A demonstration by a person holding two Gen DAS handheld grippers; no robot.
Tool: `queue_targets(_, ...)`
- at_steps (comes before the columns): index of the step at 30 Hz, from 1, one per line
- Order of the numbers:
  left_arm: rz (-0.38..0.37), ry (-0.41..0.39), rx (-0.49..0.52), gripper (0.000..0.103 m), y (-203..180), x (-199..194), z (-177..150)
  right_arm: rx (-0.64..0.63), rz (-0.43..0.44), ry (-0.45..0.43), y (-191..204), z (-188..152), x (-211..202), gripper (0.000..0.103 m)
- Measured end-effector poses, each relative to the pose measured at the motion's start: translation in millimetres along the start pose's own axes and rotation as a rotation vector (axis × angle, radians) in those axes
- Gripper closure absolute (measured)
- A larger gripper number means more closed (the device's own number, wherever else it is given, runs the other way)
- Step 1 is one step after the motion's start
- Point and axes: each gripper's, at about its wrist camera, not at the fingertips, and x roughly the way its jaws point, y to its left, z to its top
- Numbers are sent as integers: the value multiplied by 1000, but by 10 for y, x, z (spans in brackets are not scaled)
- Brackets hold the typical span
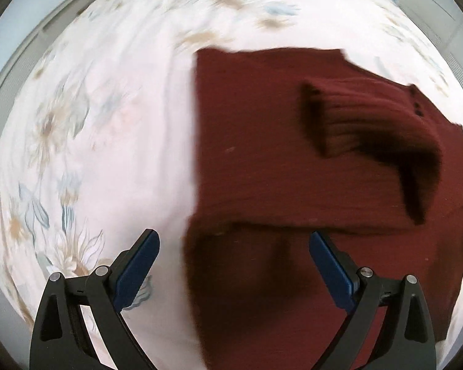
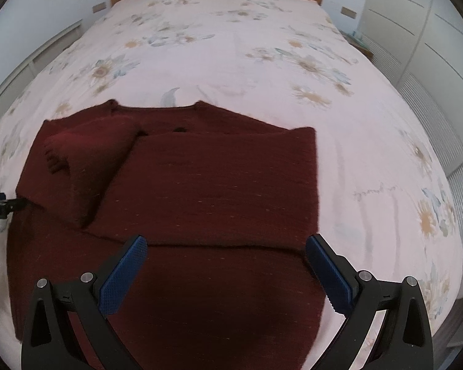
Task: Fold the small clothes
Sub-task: 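Carry the held sleeve across the sweater body and fold the side inward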
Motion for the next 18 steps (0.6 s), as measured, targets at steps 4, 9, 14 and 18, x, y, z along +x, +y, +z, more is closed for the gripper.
queue_targets(4, 15, 15, -8, 7, 113, 174, 19, -40, 0, 11, 168, 36, 43, 1)
queue_targets(9, 24, -5, 51, 7, 28, 390, 111, -93, 7, 24, 406, 96, 109, 1)
queue_targets(14, -3, -44, 110, 28, -87, 478, 162, -155, 21, 33, 708, 168, 197, 1)
queue_targets(18, -46, -67, 121, 64, -117, 452, 182, -203, 41, 32, 971, 266, 252, 1)
